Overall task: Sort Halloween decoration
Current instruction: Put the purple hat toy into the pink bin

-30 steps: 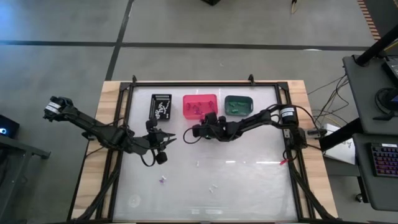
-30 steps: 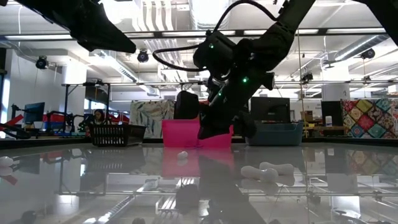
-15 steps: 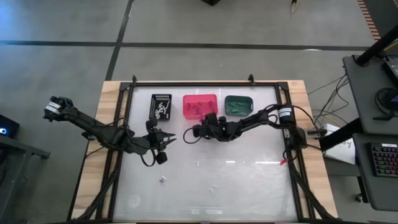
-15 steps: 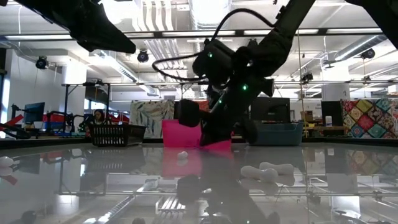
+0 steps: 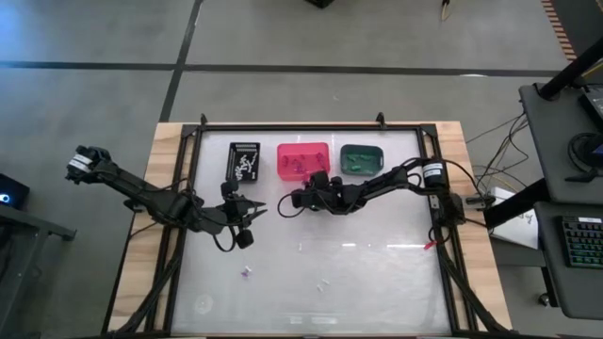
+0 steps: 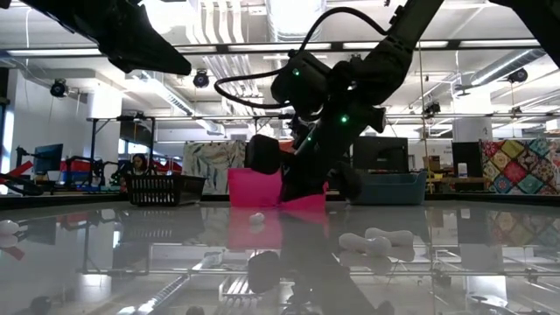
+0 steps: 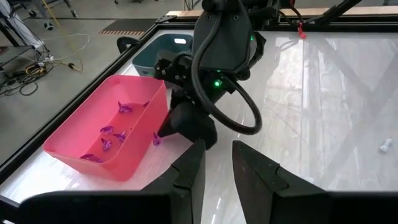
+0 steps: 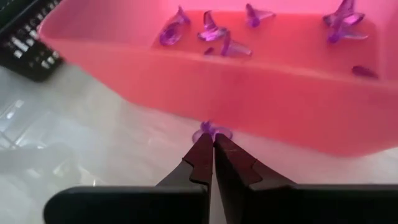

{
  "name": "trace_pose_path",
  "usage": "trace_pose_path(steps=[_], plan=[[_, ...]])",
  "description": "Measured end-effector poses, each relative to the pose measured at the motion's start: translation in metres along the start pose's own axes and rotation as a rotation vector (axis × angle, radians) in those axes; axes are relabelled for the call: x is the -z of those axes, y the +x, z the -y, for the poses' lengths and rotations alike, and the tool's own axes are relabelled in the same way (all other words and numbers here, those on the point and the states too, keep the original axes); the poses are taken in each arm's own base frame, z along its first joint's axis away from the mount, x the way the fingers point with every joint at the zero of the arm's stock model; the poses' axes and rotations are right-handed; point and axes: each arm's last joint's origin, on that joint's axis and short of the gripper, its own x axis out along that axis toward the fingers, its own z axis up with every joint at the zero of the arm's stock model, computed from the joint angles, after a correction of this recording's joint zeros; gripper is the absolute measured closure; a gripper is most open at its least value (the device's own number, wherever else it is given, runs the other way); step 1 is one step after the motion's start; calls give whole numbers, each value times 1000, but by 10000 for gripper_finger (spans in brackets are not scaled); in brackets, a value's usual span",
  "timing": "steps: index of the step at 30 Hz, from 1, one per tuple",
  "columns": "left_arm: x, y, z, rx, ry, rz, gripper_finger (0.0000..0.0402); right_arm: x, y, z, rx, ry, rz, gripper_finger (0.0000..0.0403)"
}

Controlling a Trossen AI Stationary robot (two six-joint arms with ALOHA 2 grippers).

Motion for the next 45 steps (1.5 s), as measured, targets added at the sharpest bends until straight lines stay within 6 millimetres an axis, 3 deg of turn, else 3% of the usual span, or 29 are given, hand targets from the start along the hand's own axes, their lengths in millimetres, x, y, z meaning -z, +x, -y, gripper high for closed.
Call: trace_pose_path(steps=[11,23,37,42,45], plan=[[0,0,0,0,-1,0,338,-6,3,1,5,-5,19,394],[0,0,0,1,-2,-1,338,-15,-1,-19,-62,-54,22,394],[0,0,0,2,-1,-2,338,-12,1,-15,-51,-78,-57,394],[0,0,0,3,-2,-2,338,-6,-10,-28,-130,-85,-109,394],[0,0,0,4,-4,-2,338,-17,-22,-32,-160,-111,-143,394]])
